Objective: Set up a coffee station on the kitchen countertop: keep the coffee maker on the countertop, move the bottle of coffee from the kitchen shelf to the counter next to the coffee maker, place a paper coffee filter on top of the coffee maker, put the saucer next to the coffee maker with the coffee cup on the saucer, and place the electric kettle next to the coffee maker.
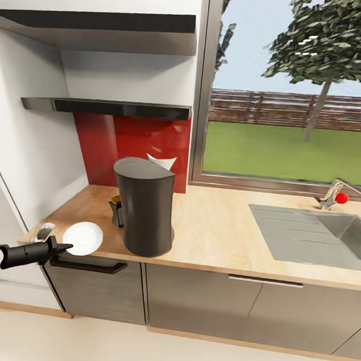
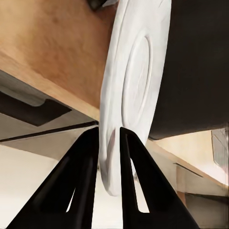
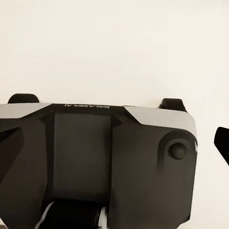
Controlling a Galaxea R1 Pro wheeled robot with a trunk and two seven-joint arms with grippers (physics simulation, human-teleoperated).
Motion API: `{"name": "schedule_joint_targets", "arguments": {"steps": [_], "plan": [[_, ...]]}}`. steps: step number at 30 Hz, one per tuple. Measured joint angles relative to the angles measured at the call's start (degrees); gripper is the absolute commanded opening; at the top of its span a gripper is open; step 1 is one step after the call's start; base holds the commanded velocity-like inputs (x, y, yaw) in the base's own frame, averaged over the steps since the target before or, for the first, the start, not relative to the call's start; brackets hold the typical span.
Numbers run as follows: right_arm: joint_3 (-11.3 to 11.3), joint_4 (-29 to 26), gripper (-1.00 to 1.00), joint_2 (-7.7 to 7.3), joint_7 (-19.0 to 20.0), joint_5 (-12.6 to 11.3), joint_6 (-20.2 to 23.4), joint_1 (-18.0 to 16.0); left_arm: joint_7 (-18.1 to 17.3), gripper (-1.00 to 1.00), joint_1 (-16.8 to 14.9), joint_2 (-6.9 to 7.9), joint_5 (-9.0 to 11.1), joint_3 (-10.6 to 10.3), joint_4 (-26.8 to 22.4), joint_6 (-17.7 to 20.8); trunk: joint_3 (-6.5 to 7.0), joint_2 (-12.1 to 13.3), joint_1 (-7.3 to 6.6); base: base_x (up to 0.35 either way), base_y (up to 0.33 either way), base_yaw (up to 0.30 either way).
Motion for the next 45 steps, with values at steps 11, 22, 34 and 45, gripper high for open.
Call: {"name": "schedule_joint_targets", "arguments": {"steps": [11, 22, 34, 45], "plan": [[0.0, 0.0, 1.0, -0.04, 0.1, 0.0, 0.0, 0.3, 7.5, -1.0, 0.0, -5.71, -0.1, -0.2, 0.1, -0.4, 0.0, 0.0, -0.02, 0.14, 0.0, 0.0], [0.0, 0.0, 1.0, -0.04, 0.1, 0.0, 0.0, 0.4, 10.0, -1.0, 0.1, -5.59, 0.0, 0.1, 0.1, -0.4, 0.0, 0.0, -0.01, 0.111, 0.0, 0.0], [0.0, 0.0, 1.0, -0.04, 0.1, 0.0, 0.0, 0.8, 15.0, -1.0, 0.3, -5.58, 0.0, 0.2, 0.2, -0.8, 0.0, 0.0, 0.0, 0.079, 0.0, 0.0], [0.0, 0.0, 1.0, -0.04, 0.0, 0.0, 0.0, 1.2, 15.5, -1.0, 0.3, -5.61, -0.1, 0.1, 3.4, -1.0, 0.0, 0.0, -0.01, 0.098, 0.0, 0.0]]}}
